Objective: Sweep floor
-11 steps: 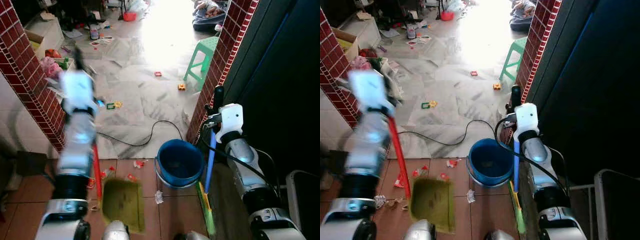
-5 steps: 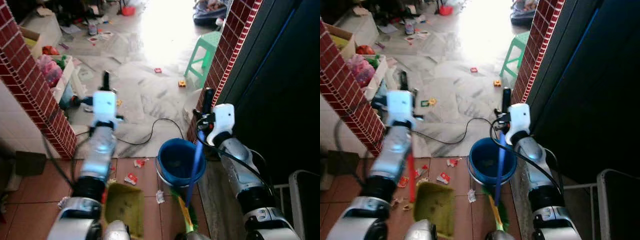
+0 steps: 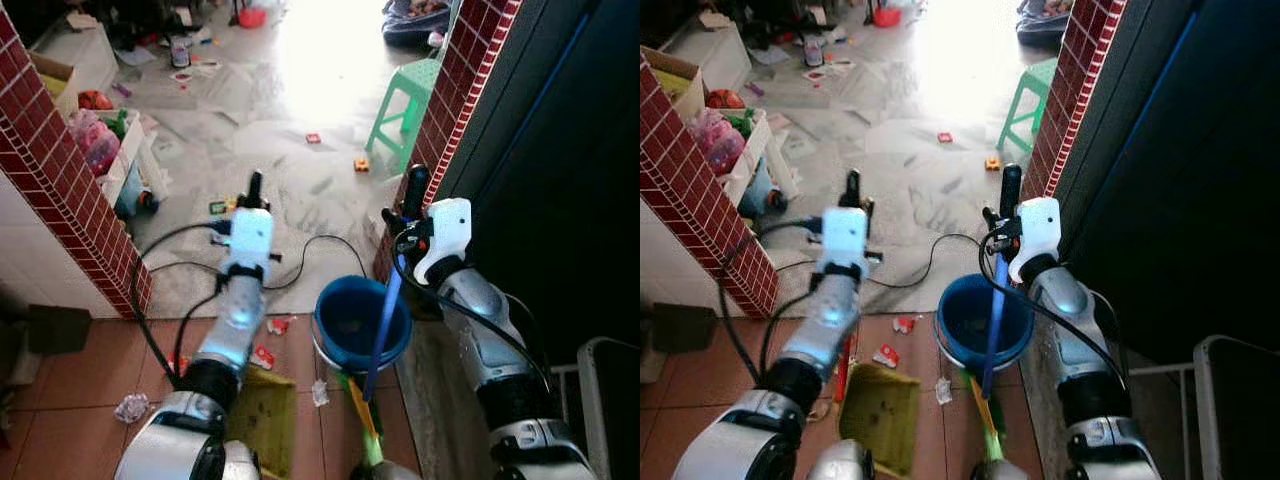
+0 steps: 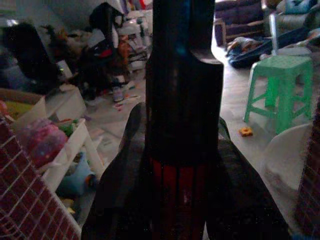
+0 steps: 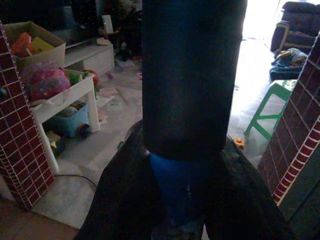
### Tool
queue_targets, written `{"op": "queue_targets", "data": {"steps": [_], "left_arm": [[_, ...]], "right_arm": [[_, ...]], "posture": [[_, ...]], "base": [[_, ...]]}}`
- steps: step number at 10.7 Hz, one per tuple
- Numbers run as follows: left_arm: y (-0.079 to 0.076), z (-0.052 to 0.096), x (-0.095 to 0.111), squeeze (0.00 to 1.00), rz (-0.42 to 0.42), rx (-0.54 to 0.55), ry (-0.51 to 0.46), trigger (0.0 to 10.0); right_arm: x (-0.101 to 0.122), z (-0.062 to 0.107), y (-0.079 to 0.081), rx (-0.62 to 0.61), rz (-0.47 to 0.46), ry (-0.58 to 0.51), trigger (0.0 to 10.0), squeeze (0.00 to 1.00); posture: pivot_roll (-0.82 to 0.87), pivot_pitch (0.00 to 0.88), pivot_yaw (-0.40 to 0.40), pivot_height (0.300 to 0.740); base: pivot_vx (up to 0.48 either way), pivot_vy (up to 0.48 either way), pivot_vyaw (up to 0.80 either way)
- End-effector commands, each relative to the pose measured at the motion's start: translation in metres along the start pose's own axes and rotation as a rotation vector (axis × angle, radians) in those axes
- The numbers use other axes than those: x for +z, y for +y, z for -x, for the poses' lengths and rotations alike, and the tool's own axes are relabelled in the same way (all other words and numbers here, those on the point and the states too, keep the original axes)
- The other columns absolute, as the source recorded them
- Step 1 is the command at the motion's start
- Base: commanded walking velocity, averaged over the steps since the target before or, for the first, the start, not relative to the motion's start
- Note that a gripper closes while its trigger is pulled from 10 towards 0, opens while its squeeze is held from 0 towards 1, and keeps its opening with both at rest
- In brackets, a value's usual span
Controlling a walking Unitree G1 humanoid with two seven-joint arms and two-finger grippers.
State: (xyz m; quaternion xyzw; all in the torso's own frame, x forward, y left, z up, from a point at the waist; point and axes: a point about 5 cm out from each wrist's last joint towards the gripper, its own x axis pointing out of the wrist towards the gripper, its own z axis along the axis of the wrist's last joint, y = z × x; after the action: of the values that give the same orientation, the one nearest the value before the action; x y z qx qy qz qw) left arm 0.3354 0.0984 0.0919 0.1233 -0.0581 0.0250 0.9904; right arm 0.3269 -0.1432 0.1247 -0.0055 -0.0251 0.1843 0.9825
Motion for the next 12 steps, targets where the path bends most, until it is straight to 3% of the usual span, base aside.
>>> {"op": "queue_targets", "data": {"steps": [1, 3, 4, 5, 7, 10, 12], "left_arm": [[-0.005, -0.004, 0.011, 0.0, -0.042, -0.002, -0.078, 10.0], [-0.011, 0.002, 0.001, 0.0, 0.02, 0.015, -0.021, 10.0], [-0.012, 0.007, -0.01, 0.0, 0.113, 0.034, 0.05, 10.0], [-0.012, 0.007, -0.012, 0.0, 0.153, 0.037, 0.067, 10.0], [-0.015, 0.007, -0.01, 0.0, 0.15, 0.018, 0.056, 10.0], [-0.015, 0.005, -0.011, 0.0, 0.142, 0.016, 0.056, 10.0], [-0.015, 0.005, -0.011, 0.0, 0.139, 0.012, 0.062, 10.0]], "right_arm": [[0.012, 0.0, -0.003, -0.011, -0.015, -0.051, 10.0, 0.0], [0.011, 0.001, -0.002, -0.013, -0.023, -0.044, 10.0, 0.0], [0.011, 0.0, -0.001, -0.012, -0.064, -0.04, 10.0, 0.0], [0.013, -0.001, 0.002, 0.017, -0.12, -0.04, 10.0, 0.0], [0.014, -0.001, 0.011, 0.119, -0.214, -0.006, 10.0, 0.0], [0.027, 0.002, 0.017, 0.291, -0.219, 0.023, 10.0, 0.0], [0.049, 0.006, 0.028, 0.47, -0.285, 0.016, 10.0, 0.0]], "posture": [[-0.04, 0.052, -0.047, 0.74], [-0.04, 0.049, -0.047, 0.74], [-0.04, 0.045, -0.048, 0.74], [-0.05, 0.042, -0.048, 0.74], [-0.05, 0.039, -0.047, 0.74], [-0.06, 0.03, -0.046, 0.74], [-0.06, 0.024, -0.041, 0.74]], "base": [[0.0, 0.0, 0.0], [0.0, 0.0, 0.0], [0.0, 0.0, 0.0], [0.0, 0.0, 0.0], [0.0, 0.0, 0.0], [0.0, 0.0, 0.0], [0.0, 0.0, 0.0]]}}
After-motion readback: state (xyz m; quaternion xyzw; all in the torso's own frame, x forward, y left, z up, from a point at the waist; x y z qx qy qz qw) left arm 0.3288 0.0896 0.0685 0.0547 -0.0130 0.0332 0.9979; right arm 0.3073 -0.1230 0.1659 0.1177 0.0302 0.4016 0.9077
